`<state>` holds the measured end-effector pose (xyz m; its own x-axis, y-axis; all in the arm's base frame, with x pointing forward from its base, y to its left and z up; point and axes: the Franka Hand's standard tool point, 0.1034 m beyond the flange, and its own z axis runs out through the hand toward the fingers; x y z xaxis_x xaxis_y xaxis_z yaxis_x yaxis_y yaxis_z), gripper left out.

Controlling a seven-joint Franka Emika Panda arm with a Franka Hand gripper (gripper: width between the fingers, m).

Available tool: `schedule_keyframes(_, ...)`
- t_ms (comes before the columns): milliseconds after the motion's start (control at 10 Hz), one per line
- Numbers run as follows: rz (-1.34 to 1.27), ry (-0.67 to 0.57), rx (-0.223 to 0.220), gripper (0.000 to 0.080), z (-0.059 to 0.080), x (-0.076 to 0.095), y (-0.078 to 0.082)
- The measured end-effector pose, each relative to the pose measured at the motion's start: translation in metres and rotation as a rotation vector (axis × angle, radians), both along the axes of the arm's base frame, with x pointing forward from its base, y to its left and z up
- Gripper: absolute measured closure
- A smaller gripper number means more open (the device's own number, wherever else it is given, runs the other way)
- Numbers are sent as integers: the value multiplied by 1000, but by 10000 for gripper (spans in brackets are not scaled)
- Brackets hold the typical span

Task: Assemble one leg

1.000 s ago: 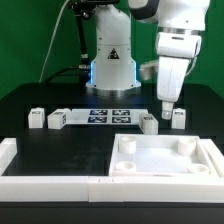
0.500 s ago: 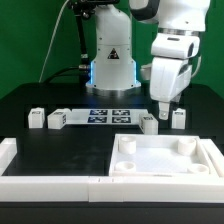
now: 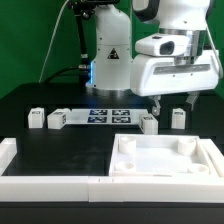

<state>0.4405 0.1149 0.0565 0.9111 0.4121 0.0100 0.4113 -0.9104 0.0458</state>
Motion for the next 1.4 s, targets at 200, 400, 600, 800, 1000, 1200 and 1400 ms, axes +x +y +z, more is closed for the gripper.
schedule_keyframes(200,-252,14,18,150,-1,-14,5)
schedule_keyframes(400,-461,18,38,150,-1,-16,10)
schedule_keyframes(600,-623,24,54,150,-1,-17,14)
schedule_keyframes(800,-734,29,65,150,-1,-18,17)
schedule_keyframes(1000,-713,27,68,150,-1,-19,18)
schedule_keyframes(1200,-680,30,65,150,-10,-40,26)
schedule_keyframes(1400,-661,25,69,150,-17,-57,28)
